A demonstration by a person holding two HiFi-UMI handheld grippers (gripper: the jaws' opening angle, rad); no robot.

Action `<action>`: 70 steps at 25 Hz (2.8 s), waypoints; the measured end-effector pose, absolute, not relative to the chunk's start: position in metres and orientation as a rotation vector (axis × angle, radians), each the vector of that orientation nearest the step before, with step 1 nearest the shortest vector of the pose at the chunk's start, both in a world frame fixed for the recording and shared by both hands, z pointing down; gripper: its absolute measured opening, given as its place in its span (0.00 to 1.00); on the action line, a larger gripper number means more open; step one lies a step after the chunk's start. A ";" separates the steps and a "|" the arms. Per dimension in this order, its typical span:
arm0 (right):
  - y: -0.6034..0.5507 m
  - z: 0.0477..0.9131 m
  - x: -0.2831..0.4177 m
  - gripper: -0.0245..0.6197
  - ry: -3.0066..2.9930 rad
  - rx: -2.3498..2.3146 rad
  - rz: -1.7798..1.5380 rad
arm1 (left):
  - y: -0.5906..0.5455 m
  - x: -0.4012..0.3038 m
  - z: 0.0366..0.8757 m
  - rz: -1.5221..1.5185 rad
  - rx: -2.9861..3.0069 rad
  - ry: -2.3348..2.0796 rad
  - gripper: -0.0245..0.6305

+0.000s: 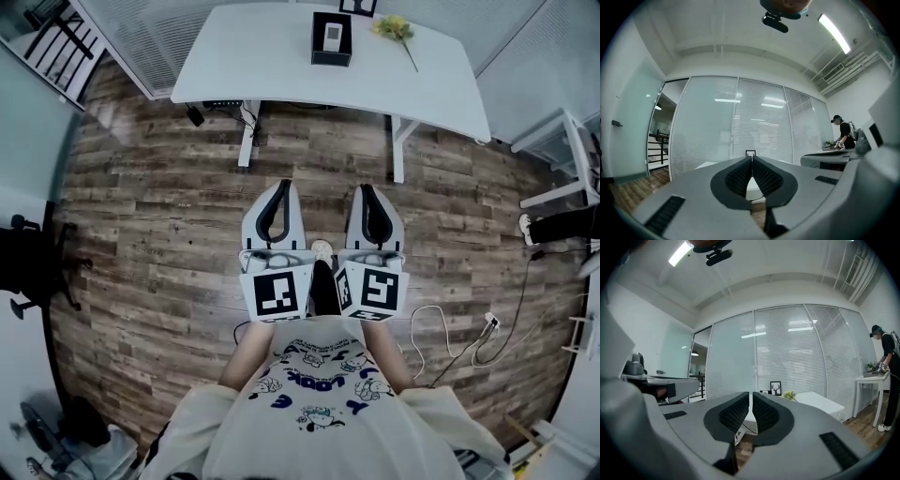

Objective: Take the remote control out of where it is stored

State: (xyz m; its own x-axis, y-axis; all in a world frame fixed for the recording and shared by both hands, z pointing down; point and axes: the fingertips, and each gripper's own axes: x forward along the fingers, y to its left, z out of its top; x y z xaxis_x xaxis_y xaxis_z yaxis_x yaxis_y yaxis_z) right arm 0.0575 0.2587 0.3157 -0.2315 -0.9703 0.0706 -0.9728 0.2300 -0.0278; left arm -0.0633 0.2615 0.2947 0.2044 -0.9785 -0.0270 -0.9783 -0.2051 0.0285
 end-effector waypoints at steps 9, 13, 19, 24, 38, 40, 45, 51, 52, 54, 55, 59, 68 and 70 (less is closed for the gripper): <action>0.152 0.303 0.080 0.10 -2.487 1.860 0.088 | 0.160 -0.038 0.283 -0.062 2.394 -2.028 0.07; 0.105 0.303 0.087 0.10 -2.515 1.825 0.087 | 0.117 -0.030 0.281 -0.064 2.364 -2.068 0.07; 0.056 0.314 0.093 0.10 -2.534 1.780 0.119 | 0.074 -0.020 0.287 -0.041 2.339 -2.091 0.07; 0.022 0.320 0.094 0.10 -2.536 1.768 0.153 | 0.043 -0.024 0.295 -0.012 2.296 -2.109 0.07; -0.061 0.332 0.092 0.10 -2.503 1.792 0.159 | -0.052 -0.031 0.310 0.022 2.313 -2.076 0.07; -0.075 0.334 0.093 0.10 -2.491 1.806 0.159 | -0.067 -0.028 0.313 0.018 2.332 -2.051 0.07; -0.114 0.335 0.091 0.10 -2.468 1.831 0.160 | -0.109 -0.026 0.316 0.032 2.364 -2.009 0.07; -0.163 0.336 0.085 0.10 -2.445 1.854 0.180 | -0.165 -0.030 0.313 0.013 2.382 -1.973 0.07; -0.171 0.337 0.084 0.10 -2.441 1.857 0.184 | -0.174 -0.030 0.315 0.034 2.390 -1.962 0.07; -0.187 0.338 0.082 0.10 -2.431 1.863 0.193 | -0.189 -0.032 0.316 0.057 2.401 -1.941 0.07; -0.194 0.339 0.081 0.10 -2.425 1.867 0.197 | -0.197 -0.033 0.317 0.059 2.405 -1.932 0.07; -0.222 0.345 0.079 0.10 -2.400 1.883 0.213 | -0.228 -0.032 0.324 0.072 2.427 -1.868 0.07; -0.279 0.360 0.085 0.10 -2.332 1.911 0.249 | -0.286 -0.020 0.347 0.127 2.453 -1.744 0.07; -0.289 0.364 0.087 0.10 -2.319 1.917 0.259 | -0.296 -0.017 0.354 0.142 2.459 -1.715 0.07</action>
